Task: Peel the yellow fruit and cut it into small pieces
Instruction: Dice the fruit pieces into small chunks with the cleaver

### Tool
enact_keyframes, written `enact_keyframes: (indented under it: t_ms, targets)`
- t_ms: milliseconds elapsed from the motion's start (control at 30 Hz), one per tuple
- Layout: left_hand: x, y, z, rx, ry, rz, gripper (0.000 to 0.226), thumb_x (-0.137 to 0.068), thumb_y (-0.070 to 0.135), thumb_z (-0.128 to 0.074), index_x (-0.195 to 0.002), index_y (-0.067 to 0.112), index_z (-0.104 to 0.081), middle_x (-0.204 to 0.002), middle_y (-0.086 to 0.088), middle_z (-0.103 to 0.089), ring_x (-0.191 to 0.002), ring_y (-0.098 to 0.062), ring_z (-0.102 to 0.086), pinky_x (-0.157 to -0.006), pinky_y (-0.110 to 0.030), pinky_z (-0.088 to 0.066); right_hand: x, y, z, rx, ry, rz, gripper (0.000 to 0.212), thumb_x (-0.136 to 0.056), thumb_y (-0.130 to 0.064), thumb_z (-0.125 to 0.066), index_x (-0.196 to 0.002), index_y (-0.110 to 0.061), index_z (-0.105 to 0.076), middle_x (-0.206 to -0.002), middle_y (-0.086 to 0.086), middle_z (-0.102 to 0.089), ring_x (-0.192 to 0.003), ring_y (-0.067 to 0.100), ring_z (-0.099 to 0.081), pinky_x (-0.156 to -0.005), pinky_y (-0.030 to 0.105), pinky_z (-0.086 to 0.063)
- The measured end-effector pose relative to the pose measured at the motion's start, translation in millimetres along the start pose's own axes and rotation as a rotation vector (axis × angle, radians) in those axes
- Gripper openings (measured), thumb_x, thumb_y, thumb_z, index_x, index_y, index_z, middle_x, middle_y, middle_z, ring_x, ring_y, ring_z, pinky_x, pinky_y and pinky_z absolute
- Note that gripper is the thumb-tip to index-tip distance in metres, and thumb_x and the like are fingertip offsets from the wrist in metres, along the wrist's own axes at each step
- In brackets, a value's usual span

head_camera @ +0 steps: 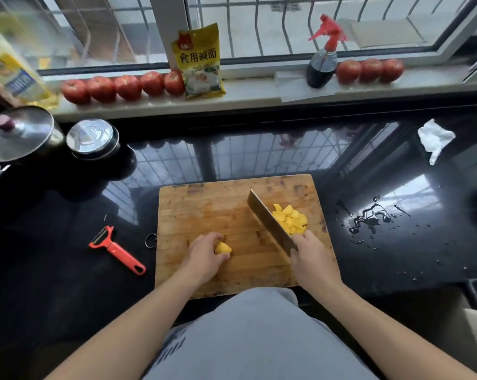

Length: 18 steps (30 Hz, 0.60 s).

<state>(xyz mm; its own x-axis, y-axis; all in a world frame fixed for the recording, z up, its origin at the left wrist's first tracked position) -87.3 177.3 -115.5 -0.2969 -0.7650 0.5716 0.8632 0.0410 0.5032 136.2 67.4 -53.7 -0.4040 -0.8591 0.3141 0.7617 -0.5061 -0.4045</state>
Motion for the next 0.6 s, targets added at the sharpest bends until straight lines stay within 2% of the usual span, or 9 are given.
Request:
enact_keyframes:
  t_ms: [67, 167, 233, 333, 400, 467, 567, 600]
  targets:
    - [4.1, -1.6, -2.3, 0.016, 0.026, -0.012, 0.045, -0.096, 0.031, -0.072, -0.139, 0.028, -0.058, -0.126, 0.003, -0.058, -0.117, -0.02, -0.054, -0.095, -0.036, -0.049, 6.5, -3.1, -5.6, -0.049, -0.043, 0.004, 0.016, -0.103, -0.018, -0.049, -0.108, -0.024, -0.063, -0.097, -0.006, -0.053, -0.088, 0.015, -0.053, -0.073, 0.032, -0.05]
    - [8.7, -7.6, -1.4, 0.03, 0.059, -0.032, 0.041, -0.097, 0.027, -0.071, -0.137, 0.03, -0.061, -0.12, 0.007, -0.055, -0.11, -0.015, -0.054, -0.088, -0.032, -0.046, 17.0, -11.5, -17.3, -0.108, -0.143, 0.011, 0.013, -0.105, -0.021, -0.049, -0.109, -0.028, -0.058, -0.097, -0.007, -0.061, -0.085, 0.009, -0.056, -0.062, 0.019, -0.04]
    - [9.5, -10.4, -0.2, 0.057, 0.054, -0.037, 0.038, -0.097, 0.029, -0.071, -0.134, 0.03, -0.063, -0.117, 0.008, -0.053, -0.107, -0.013, -0.053, -0.087, -0.032, -0.048, 20.9, -18.1, -25.5, -0.088, -0.215, 0.015, 0.008, -0.106, -0.024, -0.046, -0.108, -0.027, -0.053, -0.096, -0.005, -0.063, -0.08, 0.009, -0.058, -0.057, 0.019, -0.039]
    - [11.5, -9.3, 1.2, -0.047, 0.028, -0.025, 0.021, -0.098, 0.043, -0.067, -0.111, 0.027, -0.062, -0.106, 0.008, -0.06, -0.095, -0.013, -0.058, -0.074, -0.032, -0.048, 21.3, -20.2, -27.1, -0.034, -0.22, -0.005, 0.005, -0.107, -0.026, -0.044, -0.109, -0.026, -0.049, -0.096, -0.004, -0.063, -0.077, 0.008, -0.058, -0.056, 0.019, -0.041]
    - [13.7, -7.2, -0.5, -0.155, -0.013, 0.017, 0.028, -0.1, 0.053, -0.058, -0.096, 0.025, -0.058, -0.094, 0.005, -0.063, -0.083, -0.014, -0.059, -0.064, -0.032, -0.045, 20.7, -17.9, -22.5, -0.027, -0.192, -0.024, 0.008, -0.107, -0.025, -0.045, -0.113, -0.025, -0.05, -0.097, -0.005, -0.063, -0.077, 0.008, -0.057, -0.055, 0.017, -0.039]
    - [11.1, -6.0, -4.0, -0.192, -0.056, 0.063, 0.036, -0.103, 0.056, -0.049, -0.091, 0.023, -0.058, -0.09, 0.002, -0.064, -0.08, -0.017, -0.06, -0.062, -0.035, -0.046, 19.4, -15.0, -18.6, -0.038, -0.171, -0.04, 0.011, -0.106, -0.026, -0.046, -0.116, -0.024, -0.052, -0.099, -0.005, -0.064, -0.078, 0.009, -0.057, -0.057, 0.016, -0.038]
    - [4.0, -10.2, -3.0, 0.051, -0.115, 0.191, 0.043, -0.107, 0.051, -0.044, -0.095, 0.016, -0.065, -0.089, -0.004, -0.072, -0.077, -0.022, -0.067, -0.074, -0.041, -0.059, 18.1, -13.0, -18.3, -0.058, -0.186, -0.063, 0.013, -0.106, -0.025, -0.047, -0.117, -0.024, -0.053, -0.101, -0.004, -0.064, -0.081, 0.01, -0.058, -0.059, 0.017, -0.041]
    - [4.0, -13.6, 0.6, 0.146, -0.131, 0.245, 0.043, -0.107, 0.049, -0.045, -0.098, 0.013, -0.066, -0.087, -0.005, -0.073, -0.071, -0.022, -0.067, -0.072, -0.038, -0.06, 18.4, -12.4, -19.6, -0.068, -0.203, -0.068, 0.013, -0.106, -0.024, -0.047, -0.118, -0.023, -0.054, -0.103, -0.003, -0.065, -0.083, 0.011, -0.059, -0.06, 0.018, -0.042]
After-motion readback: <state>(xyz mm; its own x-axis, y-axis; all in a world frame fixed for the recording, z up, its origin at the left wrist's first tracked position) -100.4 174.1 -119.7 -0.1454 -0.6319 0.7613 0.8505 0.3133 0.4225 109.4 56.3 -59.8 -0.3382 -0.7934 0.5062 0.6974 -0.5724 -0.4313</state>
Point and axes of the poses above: each hand's wrist, its own x-axis away from the middle knuckle, its own z-axis out of the back of the hand, y = z × x, the point moved 6 cm from there along -x, towards the middle knuckle
